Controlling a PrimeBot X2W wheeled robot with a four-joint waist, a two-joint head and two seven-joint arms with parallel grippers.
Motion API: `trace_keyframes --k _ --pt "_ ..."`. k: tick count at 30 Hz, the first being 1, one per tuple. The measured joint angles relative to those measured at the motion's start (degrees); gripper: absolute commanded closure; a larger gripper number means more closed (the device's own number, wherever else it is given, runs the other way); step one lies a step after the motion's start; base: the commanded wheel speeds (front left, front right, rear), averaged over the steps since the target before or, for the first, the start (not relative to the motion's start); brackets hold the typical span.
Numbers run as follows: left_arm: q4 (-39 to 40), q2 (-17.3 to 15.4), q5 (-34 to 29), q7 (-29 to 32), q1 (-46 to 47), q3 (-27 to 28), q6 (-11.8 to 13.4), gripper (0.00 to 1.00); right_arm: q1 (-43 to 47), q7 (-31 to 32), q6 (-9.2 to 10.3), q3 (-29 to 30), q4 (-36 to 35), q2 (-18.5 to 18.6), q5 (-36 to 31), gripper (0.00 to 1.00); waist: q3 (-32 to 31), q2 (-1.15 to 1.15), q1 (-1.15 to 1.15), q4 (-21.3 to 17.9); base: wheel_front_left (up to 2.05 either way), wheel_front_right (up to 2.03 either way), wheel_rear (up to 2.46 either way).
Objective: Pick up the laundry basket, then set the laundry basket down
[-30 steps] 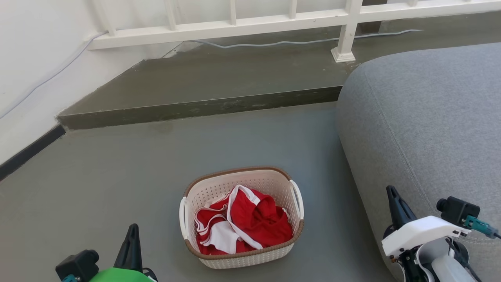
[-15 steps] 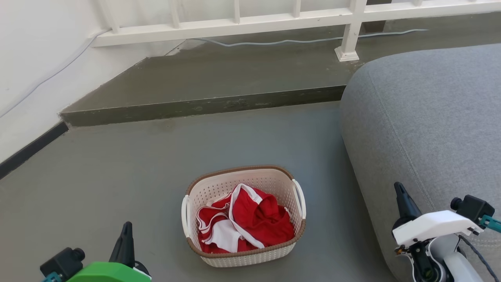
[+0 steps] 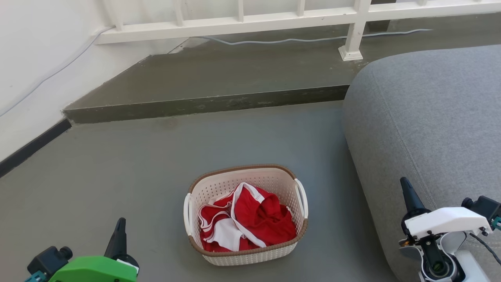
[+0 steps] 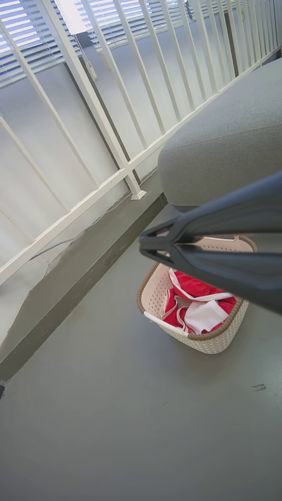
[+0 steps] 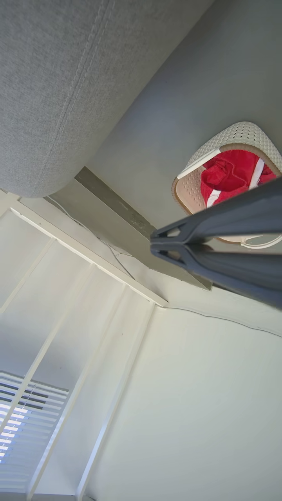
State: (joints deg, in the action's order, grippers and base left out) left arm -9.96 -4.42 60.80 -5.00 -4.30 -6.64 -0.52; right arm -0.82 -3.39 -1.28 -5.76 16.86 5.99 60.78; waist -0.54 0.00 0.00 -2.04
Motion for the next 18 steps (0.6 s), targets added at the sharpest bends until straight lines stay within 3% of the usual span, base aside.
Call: trace_keyframes --k 18 --pt "-2.08 -0.14 13.94 3.02 2.30 2.79 -2.49 1.00 -1.16 3.54 -2.30 5.01 -0.13 -1.07 12.70 1.00 0.29 0.00 0.00 0.82 0.00 0.00 0.00"
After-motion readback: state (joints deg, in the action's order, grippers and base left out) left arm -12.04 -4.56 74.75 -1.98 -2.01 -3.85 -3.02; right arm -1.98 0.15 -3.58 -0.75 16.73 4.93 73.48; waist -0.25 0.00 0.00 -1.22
